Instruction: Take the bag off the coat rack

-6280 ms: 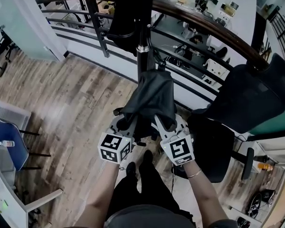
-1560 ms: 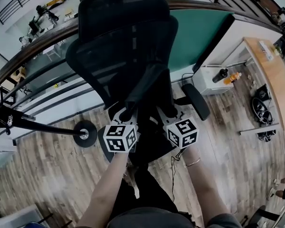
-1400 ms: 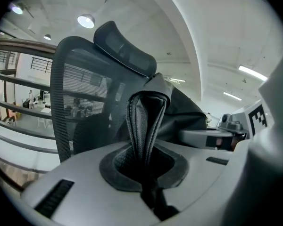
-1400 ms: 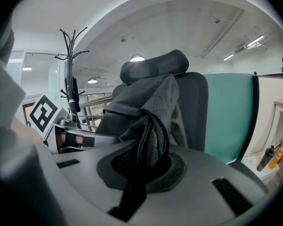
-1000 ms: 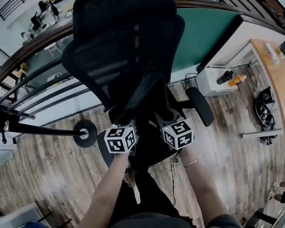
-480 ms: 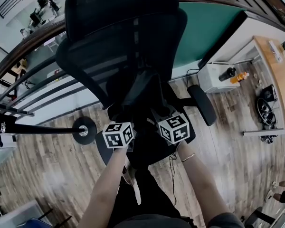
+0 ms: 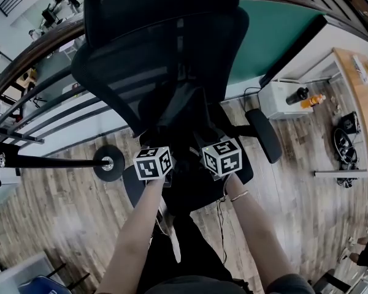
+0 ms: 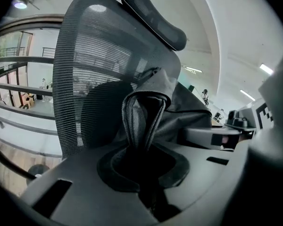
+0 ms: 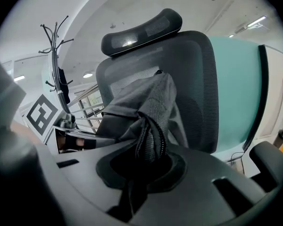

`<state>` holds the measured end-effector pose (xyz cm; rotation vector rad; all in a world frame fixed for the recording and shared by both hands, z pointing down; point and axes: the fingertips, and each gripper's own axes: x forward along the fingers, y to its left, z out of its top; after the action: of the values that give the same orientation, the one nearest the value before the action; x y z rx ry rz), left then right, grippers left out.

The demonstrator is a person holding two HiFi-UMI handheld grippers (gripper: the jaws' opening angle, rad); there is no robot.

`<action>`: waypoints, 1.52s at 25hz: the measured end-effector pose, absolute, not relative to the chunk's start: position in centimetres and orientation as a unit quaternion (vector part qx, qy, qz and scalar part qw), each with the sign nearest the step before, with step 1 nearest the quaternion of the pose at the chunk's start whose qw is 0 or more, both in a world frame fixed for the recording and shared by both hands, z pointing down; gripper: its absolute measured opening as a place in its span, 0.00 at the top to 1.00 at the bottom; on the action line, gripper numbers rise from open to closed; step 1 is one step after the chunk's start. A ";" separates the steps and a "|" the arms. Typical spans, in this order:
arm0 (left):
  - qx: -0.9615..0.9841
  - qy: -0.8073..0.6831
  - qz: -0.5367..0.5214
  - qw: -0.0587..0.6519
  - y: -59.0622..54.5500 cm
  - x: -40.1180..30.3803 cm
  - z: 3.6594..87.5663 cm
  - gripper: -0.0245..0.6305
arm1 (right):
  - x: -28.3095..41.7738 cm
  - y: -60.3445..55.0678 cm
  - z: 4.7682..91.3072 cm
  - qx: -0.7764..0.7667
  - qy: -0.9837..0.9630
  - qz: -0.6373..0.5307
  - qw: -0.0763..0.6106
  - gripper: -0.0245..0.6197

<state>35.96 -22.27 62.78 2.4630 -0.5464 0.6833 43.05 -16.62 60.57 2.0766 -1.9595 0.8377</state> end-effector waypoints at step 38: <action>0.942 -0.196 0.195 0.189 -22.3 30.6 55.1 0.61 | 43.1 -11.9 53.8 0.785 -0.575 0.232 0.009 0.61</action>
<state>30.60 -22.30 55.10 2.6501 -0.5518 0.5470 43.13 -11.85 53.78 2.4521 -1.7951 0.7263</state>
